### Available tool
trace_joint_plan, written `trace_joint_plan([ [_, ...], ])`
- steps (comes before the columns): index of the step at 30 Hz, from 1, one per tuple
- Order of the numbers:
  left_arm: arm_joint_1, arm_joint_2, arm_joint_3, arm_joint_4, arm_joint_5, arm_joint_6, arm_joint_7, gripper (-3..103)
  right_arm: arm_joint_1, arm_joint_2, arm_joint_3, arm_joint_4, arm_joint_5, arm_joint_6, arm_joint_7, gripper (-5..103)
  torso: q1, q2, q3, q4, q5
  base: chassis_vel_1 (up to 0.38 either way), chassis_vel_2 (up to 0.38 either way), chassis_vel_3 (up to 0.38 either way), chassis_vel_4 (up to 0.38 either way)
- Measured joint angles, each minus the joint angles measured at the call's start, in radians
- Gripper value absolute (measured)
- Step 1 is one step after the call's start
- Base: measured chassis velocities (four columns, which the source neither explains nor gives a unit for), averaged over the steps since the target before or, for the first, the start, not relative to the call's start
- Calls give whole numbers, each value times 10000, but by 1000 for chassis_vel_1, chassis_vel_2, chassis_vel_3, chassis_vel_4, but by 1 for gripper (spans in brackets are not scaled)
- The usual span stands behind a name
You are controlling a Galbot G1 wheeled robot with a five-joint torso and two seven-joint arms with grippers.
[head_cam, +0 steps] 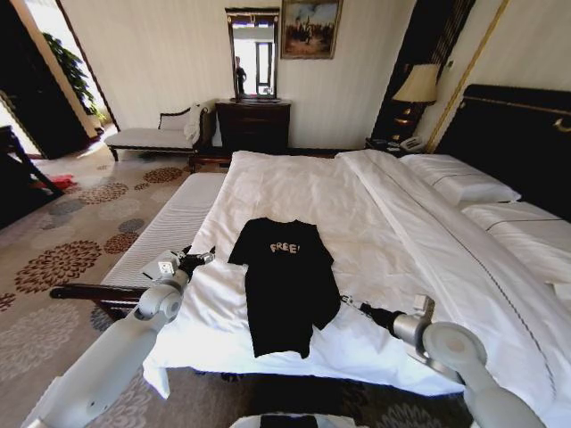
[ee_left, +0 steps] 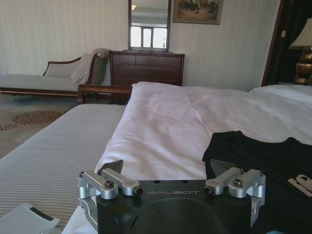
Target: Fold the clothes on the bed.
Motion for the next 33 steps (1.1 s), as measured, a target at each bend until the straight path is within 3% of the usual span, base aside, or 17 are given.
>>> trace_joint_plan([
  [16, 87, 14, -90, 31, 3, 13, -34, 100, 18, 248, -1070, -33, -733, 24, -344, 99, 1, 0, 0, -2, 0, 0, 0, 0, 0],
  [22, 76, 23, -110, 63, 2, 17, -45, 100, 24, 322, -1200, -228, -968, 29, -500, 85, 1, 0, 0, -2, 0, 0, 0, 0, 0],
  [28, 45, -11, -116, 144, 2, 19, -52, 100, 40, 410, -1327, -211, -1017, 35, -505, 58, 2, 0, 0, -1, 0, 0, 0, 0, 0],
  [29, 48, -26, -126, 158, 2, 19, -52, 100, 31, 418, -1352, -204, -1040, 36, -505, 58, 1, 0, 0, -1, 0, 0, 0, 0, 0],
  [33, 64, -66, -155, 204, 9, 19, -52, 100, -13, 413, -1395, -187, -1095, 37, -509, 41, 1, 0, 0, -1, 0, 0, 0, 0, 0],
])
